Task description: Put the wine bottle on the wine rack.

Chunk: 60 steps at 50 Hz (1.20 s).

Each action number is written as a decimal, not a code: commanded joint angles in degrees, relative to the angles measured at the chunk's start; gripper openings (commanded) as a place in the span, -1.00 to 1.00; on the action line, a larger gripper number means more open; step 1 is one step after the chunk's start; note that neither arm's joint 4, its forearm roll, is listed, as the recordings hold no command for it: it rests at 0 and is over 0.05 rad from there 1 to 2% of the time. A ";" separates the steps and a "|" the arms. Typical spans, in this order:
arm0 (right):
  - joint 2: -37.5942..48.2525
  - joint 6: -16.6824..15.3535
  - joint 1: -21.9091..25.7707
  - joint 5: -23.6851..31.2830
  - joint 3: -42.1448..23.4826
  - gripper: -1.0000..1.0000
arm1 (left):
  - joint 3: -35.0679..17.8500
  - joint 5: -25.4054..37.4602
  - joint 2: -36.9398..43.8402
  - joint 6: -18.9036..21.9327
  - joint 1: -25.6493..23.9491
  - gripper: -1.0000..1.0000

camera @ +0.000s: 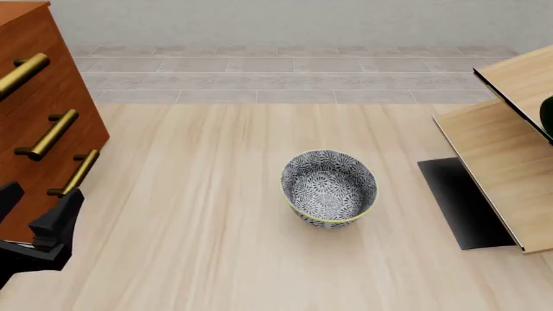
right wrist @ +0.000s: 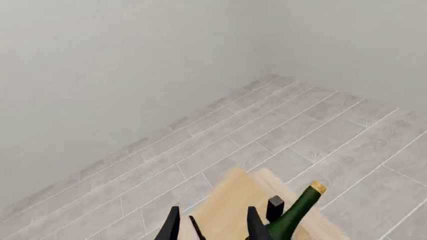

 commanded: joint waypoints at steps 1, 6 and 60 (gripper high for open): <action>-4.47 -1.74 3.78 0.71 3.11 1.00 | 0.00 1.11 -1.87 0.47 0.50 1.00; -7.45 -1.95 6.03 0.09 6.70 1.00 | 0.00 1.54 -2.76 0.74 0.66 1.00; -26.19 -4.44 15.21 -1.34 28.59 1.00 | -0.02 -1.40 -0.47 0.74 0.59 1.00</action>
